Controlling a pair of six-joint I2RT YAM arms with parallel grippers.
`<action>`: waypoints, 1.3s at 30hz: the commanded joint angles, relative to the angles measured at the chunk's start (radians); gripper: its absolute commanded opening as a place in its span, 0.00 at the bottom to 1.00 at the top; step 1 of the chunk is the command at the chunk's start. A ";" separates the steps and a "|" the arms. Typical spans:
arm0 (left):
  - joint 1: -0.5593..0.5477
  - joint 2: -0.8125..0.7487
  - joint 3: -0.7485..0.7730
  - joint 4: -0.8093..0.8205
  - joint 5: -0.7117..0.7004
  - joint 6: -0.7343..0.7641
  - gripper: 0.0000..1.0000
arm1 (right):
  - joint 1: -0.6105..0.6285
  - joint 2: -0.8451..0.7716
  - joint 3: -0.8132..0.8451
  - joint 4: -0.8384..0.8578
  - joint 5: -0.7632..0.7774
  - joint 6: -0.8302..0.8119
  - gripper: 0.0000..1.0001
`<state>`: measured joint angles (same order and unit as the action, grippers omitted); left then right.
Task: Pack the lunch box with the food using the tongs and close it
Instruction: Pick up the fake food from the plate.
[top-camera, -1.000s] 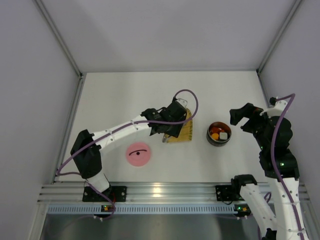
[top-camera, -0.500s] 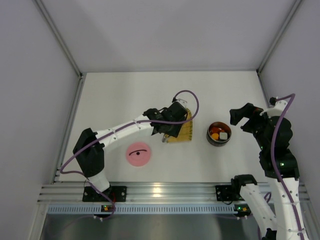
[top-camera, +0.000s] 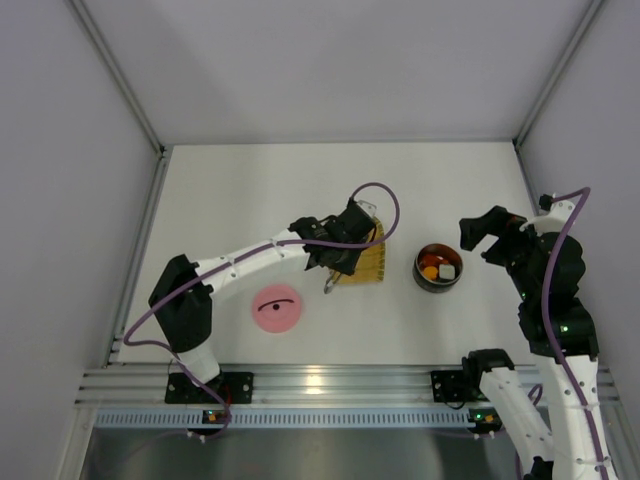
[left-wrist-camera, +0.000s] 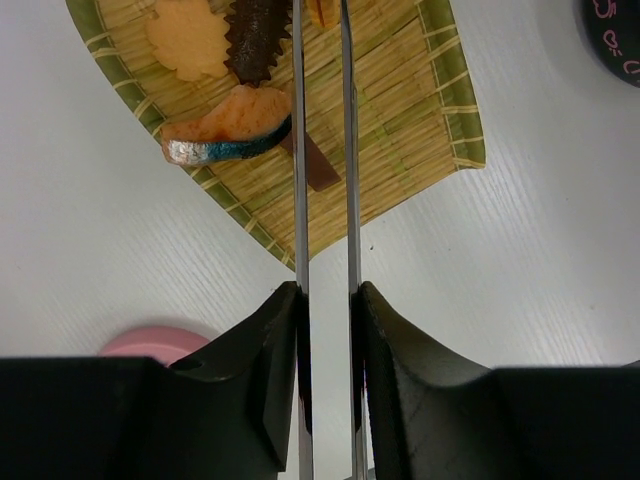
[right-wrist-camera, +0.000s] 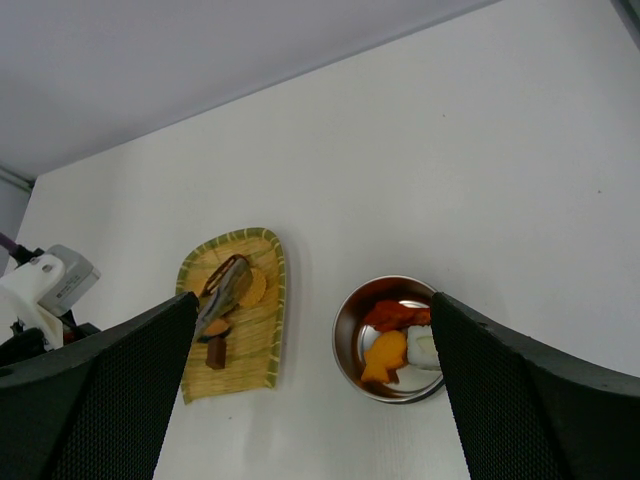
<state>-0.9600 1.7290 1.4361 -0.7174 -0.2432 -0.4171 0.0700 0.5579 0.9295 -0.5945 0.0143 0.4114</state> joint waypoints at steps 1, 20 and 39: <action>0.003 -0.016 0.030 0.027 0.019 0.003 0.33 | -0.010 -0.012 0.003 0.004 0.006 -0.010 0.98; 0.000 -0.072 0.116 0.007 0.091 0.029 0.23 | -0.010 -0.009 0.009 0.002 0.006 -0.006 0.98; -0.028 -0.062 0.188 0.150 0.410 0.006 0.23 | -0.010 0.002 0.043 -0.010 0.009 -0.010 0.98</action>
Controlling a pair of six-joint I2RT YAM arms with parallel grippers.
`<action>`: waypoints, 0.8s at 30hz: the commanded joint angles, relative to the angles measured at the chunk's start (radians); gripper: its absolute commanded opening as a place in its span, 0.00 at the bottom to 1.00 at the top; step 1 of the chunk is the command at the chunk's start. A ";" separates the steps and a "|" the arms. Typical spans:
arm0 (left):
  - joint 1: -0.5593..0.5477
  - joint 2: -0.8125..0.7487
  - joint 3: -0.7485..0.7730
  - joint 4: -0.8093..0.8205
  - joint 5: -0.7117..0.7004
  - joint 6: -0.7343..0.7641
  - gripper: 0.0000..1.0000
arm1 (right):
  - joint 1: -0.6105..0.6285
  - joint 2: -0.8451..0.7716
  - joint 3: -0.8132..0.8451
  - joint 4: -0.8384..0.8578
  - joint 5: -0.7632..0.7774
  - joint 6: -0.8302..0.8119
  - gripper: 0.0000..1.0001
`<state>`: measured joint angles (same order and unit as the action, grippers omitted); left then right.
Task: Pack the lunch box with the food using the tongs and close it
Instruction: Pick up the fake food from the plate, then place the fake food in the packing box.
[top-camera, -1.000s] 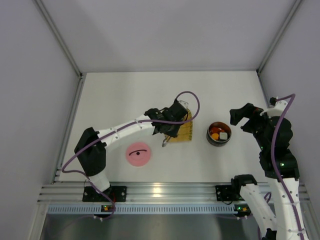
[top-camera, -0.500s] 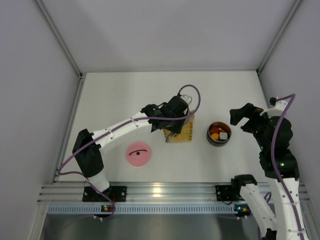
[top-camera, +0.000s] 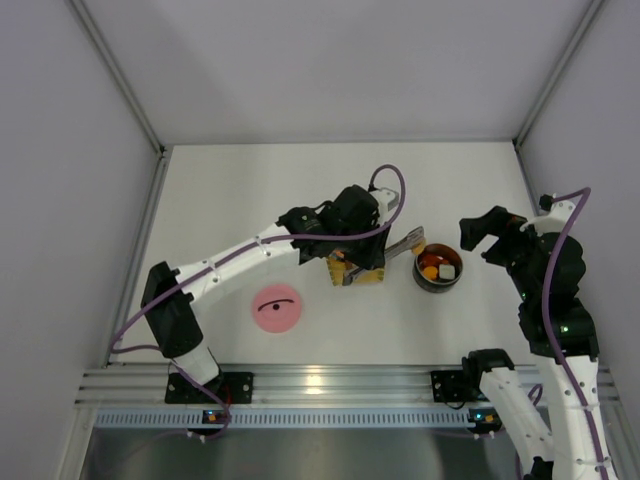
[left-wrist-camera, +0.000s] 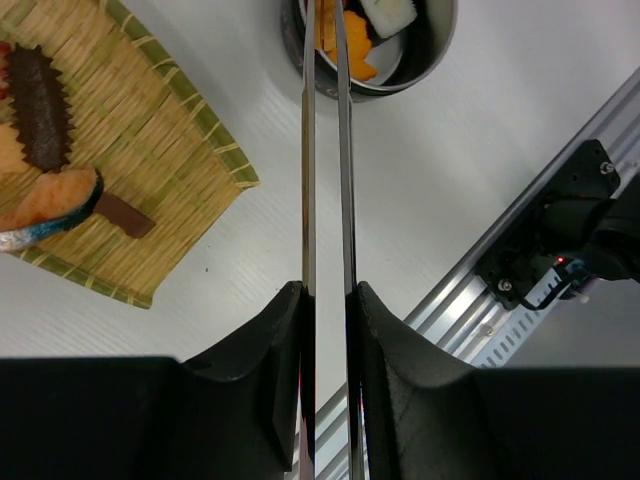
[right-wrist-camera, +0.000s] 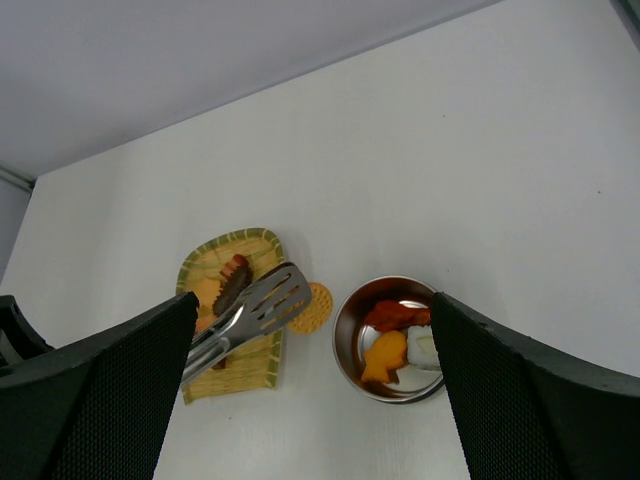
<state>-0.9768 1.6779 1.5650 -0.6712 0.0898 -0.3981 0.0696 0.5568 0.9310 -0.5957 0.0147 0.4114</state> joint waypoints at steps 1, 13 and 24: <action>-0.014 -0.004 0.063 0.110 0.083 -0.016 0.23 | -0.010 0.005 0.043 -0.009 0.008 -0.011 0.98; -0.039 0.109 0.096 0.177 0.134 -0.042 0.27 | -0.010 0.006 0.048 -0.016 0.014 -0.019 0.98; -0.040 0.166 0.110 0.211 0.163 -0.048 0.35 | -0.010 -0.006 0.031 -0.016 0.018 -0.019 0.98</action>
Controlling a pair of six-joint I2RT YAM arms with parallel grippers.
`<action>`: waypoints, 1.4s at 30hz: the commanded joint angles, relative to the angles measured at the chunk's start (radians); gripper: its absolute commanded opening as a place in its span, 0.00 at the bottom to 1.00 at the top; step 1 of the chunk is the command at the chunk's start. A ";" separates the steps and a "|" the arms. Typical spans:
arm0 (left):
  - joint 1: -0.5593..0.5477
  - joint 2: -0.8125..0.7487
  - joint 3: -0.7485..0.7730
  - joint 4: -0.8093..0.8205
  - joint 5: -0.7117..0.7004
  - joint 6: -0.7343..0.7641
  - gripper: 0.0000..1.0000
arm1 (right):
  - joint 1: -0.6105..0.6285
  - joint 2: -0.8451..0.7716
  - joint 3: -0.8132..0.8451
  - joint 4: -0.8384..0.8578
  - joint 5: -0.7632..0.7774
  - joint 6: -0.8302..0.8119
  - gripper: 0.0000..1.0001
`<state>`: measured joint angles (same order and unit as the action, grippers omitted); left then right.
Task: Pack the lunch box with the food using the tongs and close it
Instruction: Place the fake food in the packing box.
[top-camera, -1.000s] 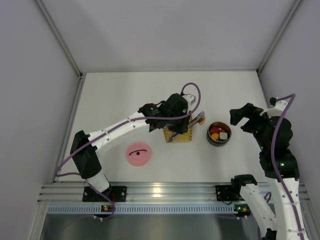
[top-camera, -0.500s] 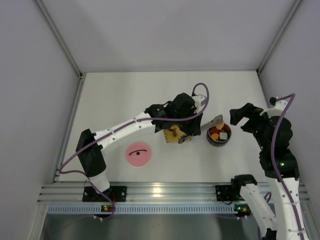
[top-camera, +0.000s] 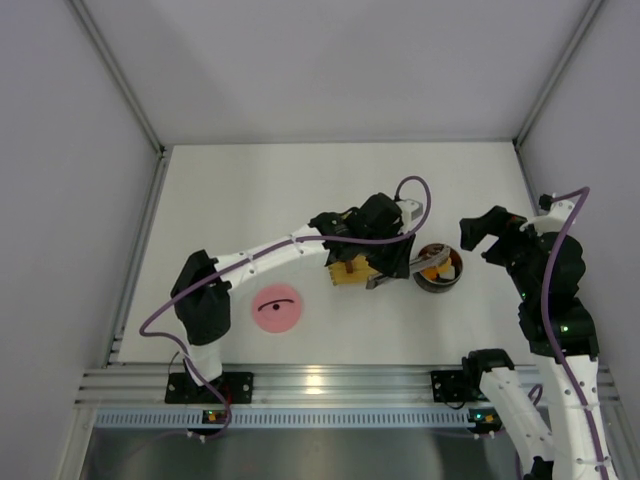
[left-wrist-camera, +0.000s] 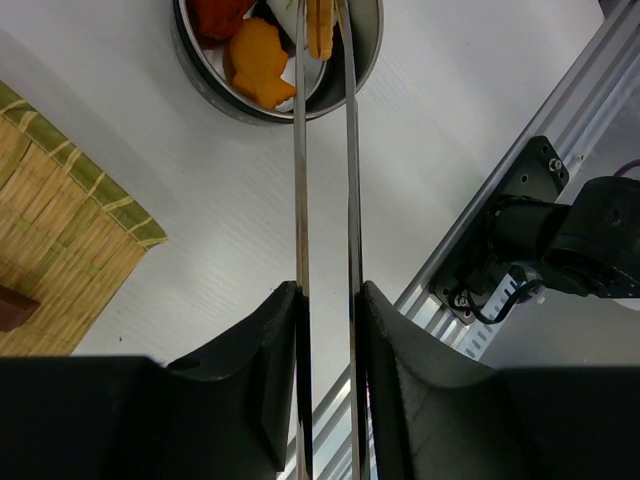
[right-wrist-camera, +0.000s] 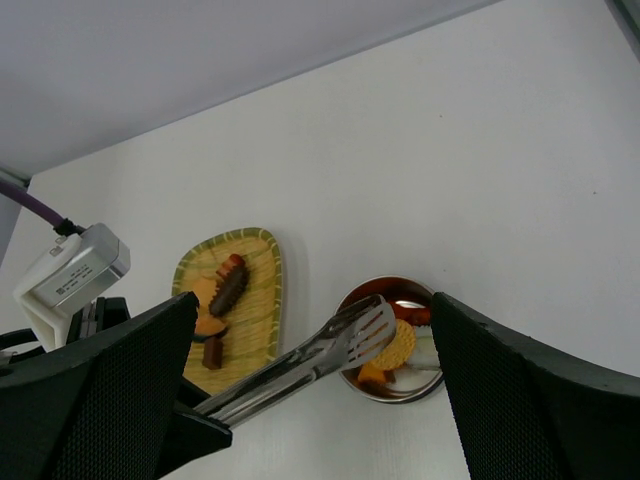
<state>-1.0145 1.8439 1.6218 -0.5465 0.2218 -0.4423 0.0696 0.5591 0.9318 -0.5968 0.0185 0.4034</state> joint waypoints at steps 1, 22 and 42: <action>-0.004 0.003 0.053 0.088 0.031 -0.006 0.37 | -0.010 -0.008 0.030 -0.015 0.014 -0.011 0.98; -0.006 -0.038 0.040 0.042 0.013 0.010 0.47 | -0.010 -0.021 0.025 -0.023 0.028 -0.015 0.98; -0.015 -0.121 -0.083 0.049 0.205 0.042 0.44 | -0.011 -0.021 0.015 -0.017 0.024 -0.008 0.98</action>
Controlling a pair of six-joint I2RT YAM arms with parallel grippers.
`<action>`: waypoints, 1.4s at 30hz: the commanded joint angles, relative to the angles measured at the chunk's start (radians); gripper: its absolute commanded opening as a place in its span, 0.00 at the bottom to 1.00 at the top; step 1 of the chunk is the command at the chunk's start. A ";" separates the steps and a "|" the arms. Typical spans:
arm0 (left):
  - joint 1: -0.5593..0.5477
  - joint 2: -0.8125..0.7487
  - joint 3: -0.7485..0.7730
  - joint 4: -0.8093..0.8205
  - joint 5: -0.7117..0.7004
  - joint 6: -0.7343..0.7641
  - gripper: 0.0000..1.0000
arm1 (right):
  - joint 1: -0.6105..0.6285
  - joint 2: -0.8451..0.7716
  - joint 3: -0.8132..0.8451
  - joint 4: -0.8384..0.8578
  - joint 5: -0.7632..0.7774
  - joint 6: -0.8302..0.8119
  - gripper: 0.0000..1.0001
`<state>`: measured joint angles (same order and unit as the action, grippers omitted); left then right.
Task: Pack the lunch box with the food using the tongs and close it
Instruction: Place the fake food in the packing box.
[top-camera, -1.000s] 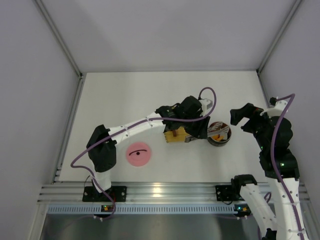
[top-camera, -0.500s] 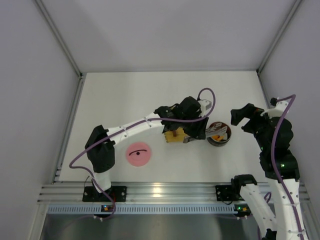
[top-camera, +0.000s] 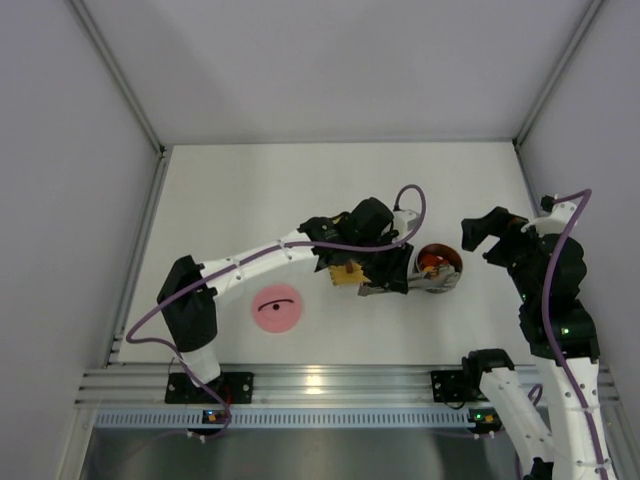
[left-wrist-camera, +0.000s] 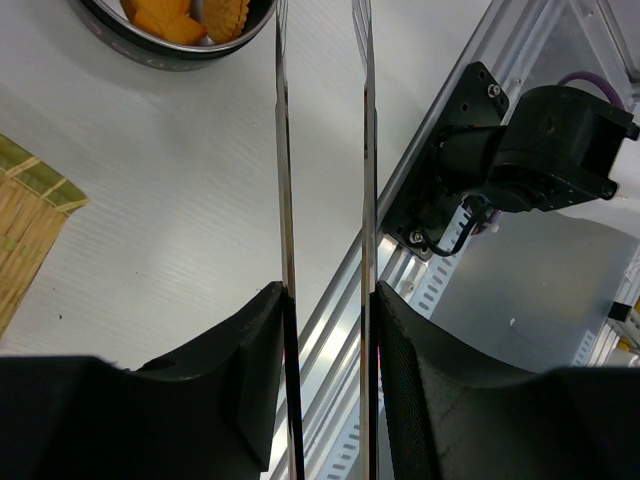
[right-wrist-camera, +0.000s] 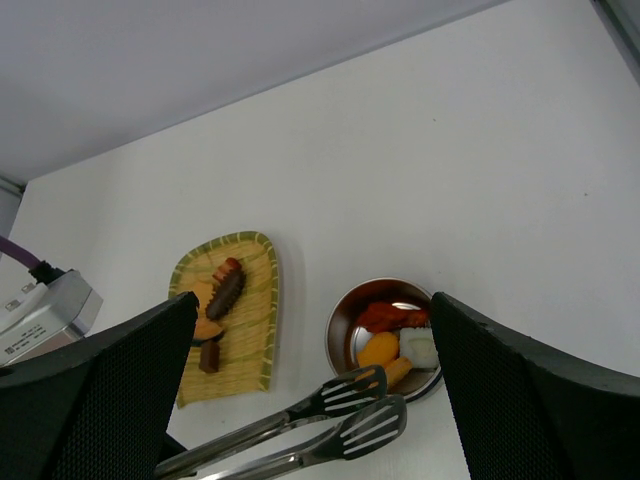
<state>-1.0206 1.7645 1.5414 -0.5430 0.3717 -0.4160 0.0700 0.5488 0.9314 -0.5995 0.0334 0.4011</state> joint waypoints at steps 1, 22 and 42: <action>-0.007 -0.036 -0.003 0.041 0.047 0.016 0.44 | -0.010 -0.010 0.015 -0.014 0.010 -0.004 0.98; -0.009 0.050 0.051 0.018 -0.011 0.019 0.44 | -0.010 -0.009 0.021 -0.016 0.014 -0.015 0.98; -0.007 0.078 0.105 -0.029 -0.142 0.023 0.43 | -0.010 -0.006 0.023 -0.017 0.019 -0.019 0.98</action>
<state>-1.0290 1.8462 1.6028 -0.5610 0.2592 -0.4076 0.0696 0.5488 0.9314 -0.5995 0.0406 0.3931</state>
